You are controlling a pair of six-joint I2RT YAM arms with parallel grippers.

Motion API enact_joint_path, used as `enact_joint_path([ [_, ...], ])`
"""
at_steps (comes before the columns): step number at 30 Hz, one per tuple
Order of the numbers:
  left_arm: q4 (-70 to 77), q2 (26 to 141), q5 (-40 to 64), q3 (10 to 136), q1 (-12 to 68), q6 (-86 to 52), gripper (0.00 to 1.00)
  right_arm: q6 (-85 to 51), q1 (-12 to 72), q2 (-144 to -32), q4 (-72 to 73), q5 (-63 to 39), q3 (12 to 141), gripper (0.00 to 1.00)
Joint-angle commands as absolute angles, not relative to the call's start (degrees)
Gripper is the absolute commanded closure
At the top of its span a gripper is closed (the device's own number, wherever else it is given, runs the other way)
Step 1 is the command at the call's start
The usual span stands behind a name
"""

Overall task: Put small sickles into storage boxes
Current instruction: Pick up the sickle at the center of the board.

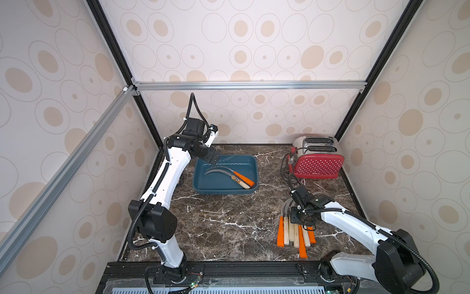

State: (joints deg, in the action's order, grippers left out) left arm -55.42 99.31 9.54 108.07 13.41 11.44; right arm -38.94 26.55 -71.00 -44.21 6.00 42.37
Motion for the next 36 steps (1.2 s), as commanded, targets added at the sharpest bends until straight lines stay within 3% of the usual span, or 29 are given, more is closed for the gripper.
enact_joint_path([
  [1, -57.0, 99.7, 11.1, 109.7, 13.6, 12.3, 0.01, -38.8, 24.2, -69.8, -46.9, 6.5, 43.5, 0.52],
  [15, -55.6, 99.1, 11.4, 108.6, 13.6, 13.1, 0.01, -38.6, 19.6, -71.0, -45.6, 7.2, 40.8, 0.55],
  [29, -54.2, 99.0, 11.5, 107.6, 13.6, 13.4, 0.01, -38.4, 14.3, -71.0, -43.5, 8.3, 39.4, 0.51],
  [36, -54.1, 98.4, 11.1, 106.9, 13.6, 13.5, 0.01, -36.5, 14.1, -71.7, -41.4, 4.7, 40.4, 0.51],
])
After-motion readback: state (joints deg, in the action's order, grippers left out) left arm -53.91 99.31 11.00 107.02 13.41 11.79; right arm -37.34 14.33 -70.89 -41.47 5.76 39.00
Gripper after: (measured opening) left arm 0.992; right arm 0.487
